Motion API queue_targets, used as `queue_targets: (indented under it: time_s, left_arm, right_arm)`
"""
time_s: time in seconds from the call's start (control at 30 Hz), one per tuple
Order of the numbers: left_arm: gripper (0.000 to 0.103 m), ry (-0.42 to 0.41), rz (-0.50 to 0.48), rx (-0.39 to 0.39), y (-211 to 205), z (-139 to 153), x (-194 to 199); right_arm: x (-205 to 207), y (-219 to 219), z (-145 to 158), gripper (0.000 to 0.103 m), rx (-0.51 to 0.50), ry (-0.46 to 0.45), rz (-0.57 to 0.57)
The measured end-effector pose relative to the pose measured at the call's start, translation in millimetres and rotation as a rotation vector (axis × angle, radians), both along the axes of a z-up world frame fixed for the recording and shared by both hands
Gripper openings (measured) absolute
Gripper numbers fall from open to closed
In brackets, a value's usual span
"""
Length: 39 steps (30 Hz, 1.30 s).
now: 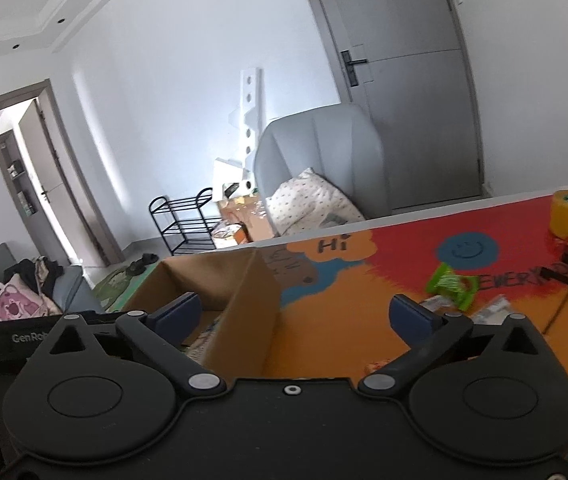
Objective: Organize snacks
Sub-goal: 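Move both tools back to the snack pile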
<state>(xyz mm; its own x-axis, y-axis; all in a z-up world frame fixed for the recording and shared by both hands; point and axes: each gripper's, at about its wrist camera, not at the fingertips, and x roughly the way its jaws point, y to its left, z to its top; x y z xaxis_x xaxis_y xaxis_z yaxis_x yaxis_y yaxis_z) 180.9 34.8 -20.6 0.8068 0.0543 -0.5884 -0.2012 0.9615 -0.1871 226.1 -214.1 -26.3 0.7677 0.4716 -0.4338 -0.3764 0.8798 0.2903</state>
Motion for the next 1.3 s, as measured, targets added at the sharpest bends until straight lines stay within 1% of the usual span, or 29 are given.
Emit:
queue_targets:
  time_s: [0.1,0.2,0.4,0.47,0.7,0.8,0.97,1.03,1.1,1.13,1.2,1.23,1.3]
  left_arm:
    - [0.103,-0.007,-0.022,0.0,-10.2,0.4,-0.3]
    - [0.103,-0.011,-0.061,-0.003,-21.4,-0.3,0.5]
    - [0.103,-0.035,-0.111,-0.007,-44.1,-3.0,-0.9]
    - [0.103,-0.025,-0.128,-0.012,-51.6,-4.6,0.9]
    - [0.103,-0.048,-0.165,-0.011,-73.3,-8.9,-0.6]
    - [0.102,-0.053,-0.176,-0.013,-81.7,-11.3,0.0]
    - [0.1,-0.033,-0.194,-0.026,-97.2,-20.5,2.6]
    - [0.099,-0.03,-0.198,-0.033,-102.7,-25.3,2.5]
    - [0.093,-0.02,-0.207,-0.035,-108.9,-30.7,3.4]
    - [0.091,-0.014,-0.211,-0.04,-111.1,-33.5,3.7]
    - [0.085,0.001,-0.22,-0.054,-115.0,-39.9,4.0]
    - [0.083,0.013,-0.223,-0.06,-117.7,-43.4,5.3]
    - [0.076,0.036,-0.231,-0.071,-123.0,-51.0,7.6]
  right_arm:
    - [-2.2,-9.0,-1.8,0.103,-0.02,-0.004,-0.019]
    - [-4.6,-21.0,-4.4,0.103,-0.001,-0.007,-0.029]
    - [-9.6,-38.5,-6.5,0.103,-0.025,-0.025,-0.075]
    - [-10.3,-46.6,-7.6,0.103,-0.013,-0.023,-0.083]
    - [-13.5,-71.2,-13.9,0.103,-0.003,-0.016,-0.124]
    - [-13.9,-80.4,-18.0,0.103,-0.013,-0.011,-0.138]
    - [-13.3,-94.2,-26.8,0.098,-0.006,0.014,-0.144]
    - [-12.1,-98.2,-32.3,0.096,-0.006,0.031,-0.145]
    - [-10.6,-101.3,-38.6,0.091,-0.001,0.052,-0.145]
    - [-9.7,-103.2,-41.9,0.09,0.003,0.064,-0.144]
    - [-8.4,-106.6,-49.2,0.087,0.008,0.086,-0.145]
    - [-8.0,-107.8,-52.6,0.084,0.01,0.095,-0.143]
    - [-8.0,-110.9,-59.7,0.081,0.016,0.11,-0.137]
